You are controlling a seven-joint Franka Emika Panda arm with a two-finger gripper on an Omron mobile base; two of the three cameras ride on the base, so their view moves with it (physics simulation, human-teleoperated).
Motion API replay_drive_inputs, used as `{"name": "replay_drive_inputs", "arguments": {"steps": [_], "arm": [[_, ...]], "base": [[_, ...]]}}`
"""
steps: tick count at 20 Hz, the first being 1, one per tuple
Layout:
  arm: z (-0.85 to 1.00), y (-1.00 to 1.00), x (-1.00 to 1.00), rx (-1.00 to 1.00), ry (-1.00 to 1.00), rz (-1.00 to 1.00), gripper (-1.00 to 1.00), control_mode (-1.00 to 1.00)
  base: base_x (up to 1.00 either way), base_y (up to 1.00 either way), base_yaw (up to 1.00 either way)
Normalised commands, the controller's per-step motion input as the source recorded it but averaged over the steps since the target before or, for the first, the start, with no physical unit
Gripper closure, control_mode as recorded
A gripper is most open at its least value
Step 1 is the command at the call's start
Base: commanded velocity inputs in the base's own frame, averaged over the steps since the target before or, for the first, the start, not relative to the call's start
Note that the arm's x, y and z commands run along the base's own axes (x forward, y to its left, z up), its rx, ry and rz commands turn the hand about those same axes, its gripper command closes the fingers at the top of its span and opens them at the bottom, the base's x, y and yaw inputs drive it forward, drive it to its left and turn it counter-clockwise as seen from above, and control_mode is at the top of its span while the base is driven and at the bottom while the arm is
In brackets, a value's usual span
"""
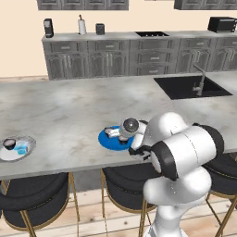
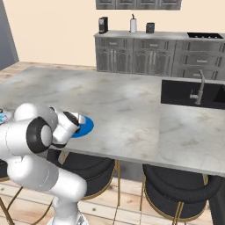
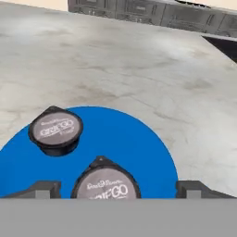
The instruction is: Place two yogurt containers on each plate.
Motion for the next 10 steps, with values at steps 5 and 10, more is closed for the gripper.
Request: {"name": "replay_drive_inputs", "arguments": {"steps": [5,10], "arm": [[1.0,0.01,-0.14,0.02,-0.3,0.0,-1.0,-1.0],[1.0,-0.02,-0.16,0.0,-0.15,0.0,-1.0,-1.0]], "base": [[0.0,0.0,0.0],[0.0,0.0,0.0]]}}
